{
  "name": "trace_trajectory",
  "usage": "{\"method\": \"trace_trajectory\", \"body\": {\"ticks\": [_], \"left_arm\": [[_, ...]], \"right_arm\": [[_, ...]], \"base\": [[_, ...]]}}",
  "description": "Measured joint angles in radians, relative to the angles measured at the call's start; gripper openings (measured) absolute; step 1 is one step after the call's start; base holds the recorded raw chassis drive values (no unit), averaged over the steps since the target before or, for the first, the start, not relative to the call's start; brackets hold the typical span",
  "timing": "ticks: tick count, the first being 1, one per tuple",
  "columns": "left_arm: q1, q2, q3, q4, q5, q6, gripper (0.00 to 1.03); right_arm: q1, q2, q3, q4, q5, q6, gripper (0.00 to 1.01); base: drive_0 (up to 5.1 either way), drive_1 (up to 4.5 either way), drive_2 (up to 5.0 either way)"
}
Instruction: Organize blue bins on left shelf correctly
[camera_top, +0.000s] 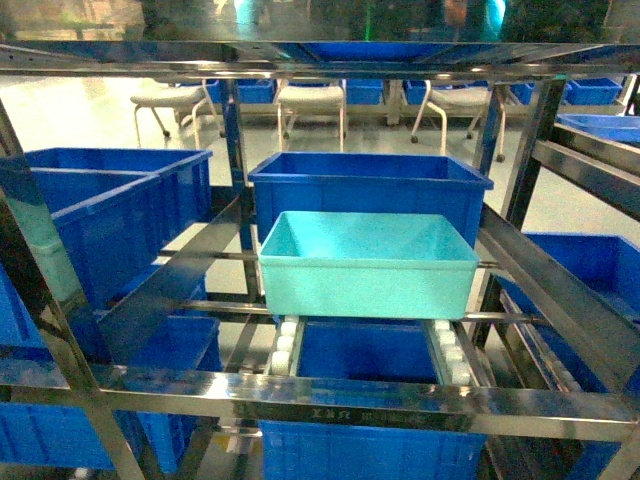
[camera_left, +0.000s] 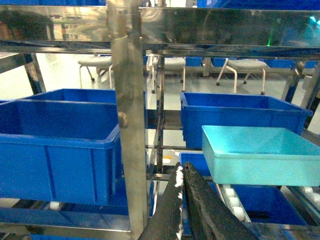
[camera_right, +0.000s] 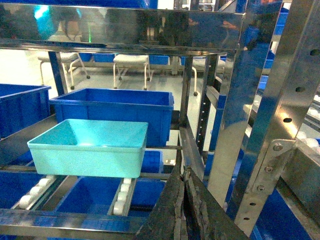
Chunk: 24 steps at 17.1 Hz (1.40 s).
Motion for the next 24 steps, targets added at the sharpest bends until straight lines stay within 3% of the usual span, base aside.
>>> {"method": "trace_trajectory", "body": {"ticks": [5, 6, 14, 16, 17, 19, 24], "left_arm": [[-0.009, -0.061, -0.011, -0.045, 0.014, 0.001, 0.02], [-0.009, -0.073, -0.038, -0.003, 0.014, 0.0, 0.02], [-0.009, -0.296, -0.038, -0.233, 0.014, 0.001, 0.02], [-0.009, -0.336, -0.038, -0.271, 0.014, 0.001, 0.02], [-0.009, -0.35, -0.038, -0.287, 0.015, 0.001, 0.02], [-0.009, -0.504, -0.037, -0.476, 0.014, 0.001, 0.02], [-0.009, -0.517, -0.037, -0.47, 0.014, 0.001, 0.02]], "right_arm": [[0.0, -0.051, -0.012, -0.033, -0.001, 0.0, 0.02], [0.0, -0.065, -0.033, -0.004, -0.001, 0.0, 0.02], [0.0, -0.237, -0.038, -0.18, -0.001, 0.0, 0.02], [0.0, -0.404, -0.038, -0.351, -0.001, 0.0, 0.02], [0.0, -0.406, -0.037, -0.353, -0.001, 0.0, 0.02], [0.0, -0.405, -0.037, -0.358, -0.001, -0.001, 0.02], [0.0, -0.405, -0.037, -0.358, -0.001, 0.0, 0.02]], "base": [[0.0, 0.0, 0.0], [0.0, 0.0, 0.0], [0.0, 0.0, 0.0], [0.0, 0.0, 0.0], [0.0, 0.0, 0.0], [0.0, 0.0, 0.0], [0.0, 0.0, 0.0]]}}
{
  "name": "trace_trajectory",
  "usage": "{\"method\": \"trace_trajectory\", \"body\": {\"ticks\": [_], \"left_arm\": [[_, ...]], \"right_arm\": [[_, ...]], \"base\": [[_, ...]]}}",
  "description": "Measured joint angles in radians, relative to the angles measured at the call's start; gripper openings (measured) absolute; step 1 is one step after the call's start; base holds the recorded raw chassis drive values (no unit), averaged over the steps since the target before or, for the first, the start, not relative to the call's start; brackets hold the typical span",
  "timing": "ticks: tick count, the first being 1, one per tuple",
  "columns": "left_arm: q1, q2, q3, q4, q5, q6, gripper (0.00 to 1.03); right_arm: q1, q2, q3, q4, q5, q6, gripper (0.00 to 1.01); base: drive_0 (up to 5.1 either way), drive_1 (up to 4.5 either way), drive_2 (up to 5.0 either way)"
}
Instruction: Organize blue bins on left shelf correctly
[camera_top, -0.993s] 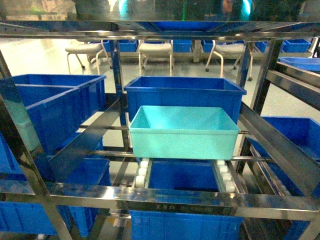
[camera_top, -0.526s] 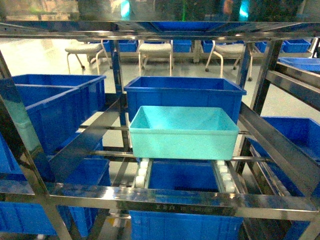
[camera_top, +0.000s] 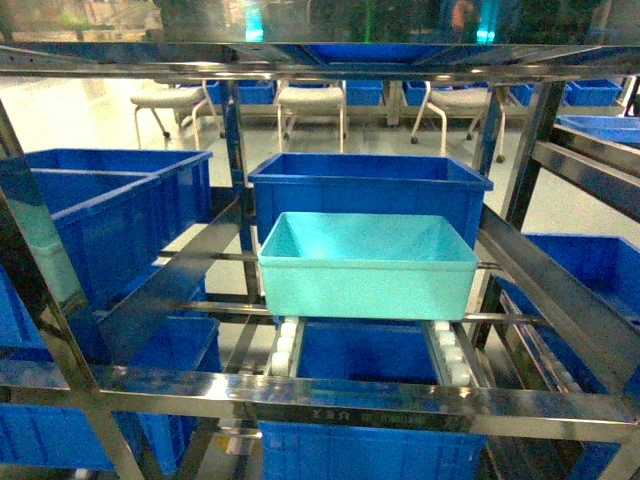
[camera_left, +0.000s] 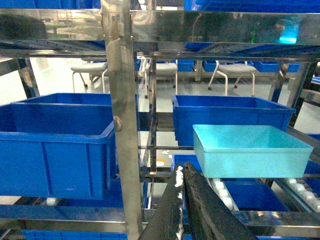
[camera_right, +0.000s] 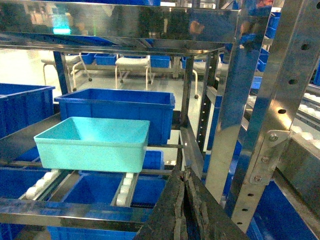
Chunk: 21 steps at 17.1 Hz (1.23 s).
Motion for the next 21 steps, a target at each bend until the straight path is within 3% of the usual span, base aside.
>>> {"method": "trace_trajectory", "body": {"ticks": [2, 5, 7, 11, 12, 21], "left_arm": [[0.0, 0.0, 0.0, 0.0, 0.0, 0.0, 0.04], [0.0, 0.0, 0.0, 0.0, 0.0, 0.0, 0.42], [0.0, 0.0, 0.0, 0.0, 0.0, 0.0, 0.73], [0.0, 0.0, 0.0, 0.0, 0.0, 0.0, 0.98], [0.0, 0.0, 0.0, 0.0, 0.0, 0.001, 1.0], [0.0, 0.0, 0.0, 0.0, 0.0, 0.0, 0.98]], "right_arm": [[0.0, 0.0, 0.0, 0.0, 0.0, -0.001, 0.02], [0.0, 0.0, 0.0, 0.0, 0.0, -0.002, 0.39], [0.0, 0.0, 0.0, 0.0, 0.0, -0.002, 0.7], [0.0, 0.0, 0.0, 0.0, 0.0, -0.002, 0.95], [0.0, 0.0, 0.0, 0.0, 0.0, -0.001, 1.0], [0.0, 0.0, 0.0, 0.0, 0.0, -0.002, 0.98]], "base": [[0.0, 0.0, 0.0], [0.0, 0.0, 0.0], [0.0, 0.0, 0.0], [0.0, 0.0, 0.0], [0.0, 0.0, 0.0], [0.0, 0.0, 0.0]]}}
